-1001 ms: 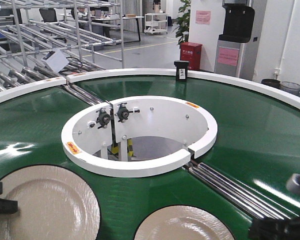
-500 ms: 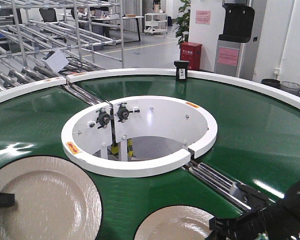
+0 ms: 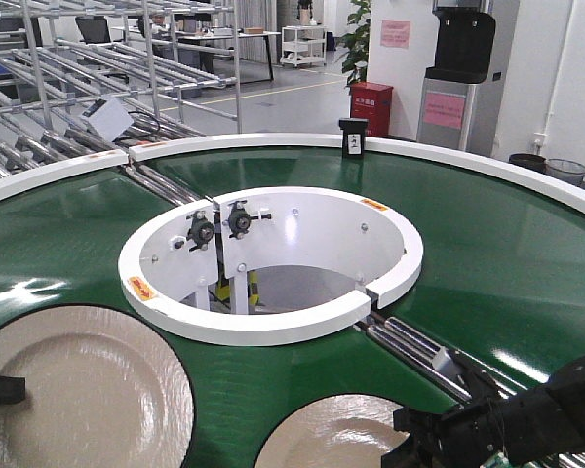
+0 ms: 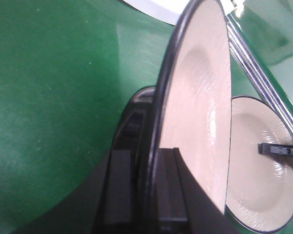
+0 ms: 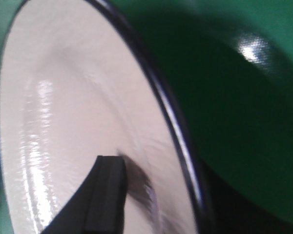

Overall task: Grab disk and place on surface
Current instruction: 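Close left and right grippers on the rims of the two plates, then lift both plates upright off the conveyor with both grippers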

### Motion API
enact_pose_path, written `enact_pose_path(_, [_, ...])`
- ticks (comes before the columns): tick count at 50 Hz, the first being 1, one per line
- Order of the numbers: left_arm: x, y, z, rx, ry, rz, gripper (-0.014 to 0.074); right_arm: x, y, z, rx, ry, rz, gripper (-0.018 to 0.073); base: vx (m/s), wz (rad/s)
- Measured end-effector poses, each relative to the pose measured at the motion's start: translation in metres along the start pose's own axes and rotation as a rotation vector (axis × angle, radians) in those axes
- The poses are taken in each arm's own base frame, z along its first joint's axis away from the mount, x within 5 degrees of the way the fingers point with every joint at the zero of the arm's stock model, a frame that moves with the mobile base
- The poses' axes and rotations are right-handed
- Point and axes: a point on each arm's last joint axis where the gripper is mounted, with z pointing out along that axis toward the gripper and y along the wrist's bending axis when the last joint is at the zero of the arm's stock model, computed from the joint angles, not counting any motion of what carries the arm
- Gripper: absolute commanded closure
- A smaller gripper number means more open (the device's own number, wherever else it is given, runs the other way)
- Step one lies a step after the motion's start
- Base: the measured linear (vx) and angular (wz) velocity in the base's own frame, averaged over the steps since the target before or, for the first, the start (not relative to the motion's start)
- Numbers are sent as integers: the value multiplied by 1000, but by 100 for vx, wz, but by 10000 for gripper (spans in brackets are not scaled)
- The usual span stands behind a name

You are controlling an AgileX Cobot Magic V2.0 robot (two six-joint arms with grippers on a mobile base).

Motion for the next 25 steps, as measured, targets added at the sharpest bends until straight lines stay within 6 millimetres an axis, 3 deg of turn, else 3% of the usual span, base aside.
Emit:
enact_pose_path(12, [0, 0, 0, -3, -2, 1, 603, -10, 15, -16, -61, 43, -20, 570, 0, 0])
enact_pose_path(17, [0, 0, 0, -4, -3, -1, 603, -18, 27, -39, -68, 31, -45, 568, 0, 0])
enact_pose_path(25, [-3, 3, 0, -32, -37, -71, 602, -34, 57, -100, -95, -88, -57, 568, 0, 0])
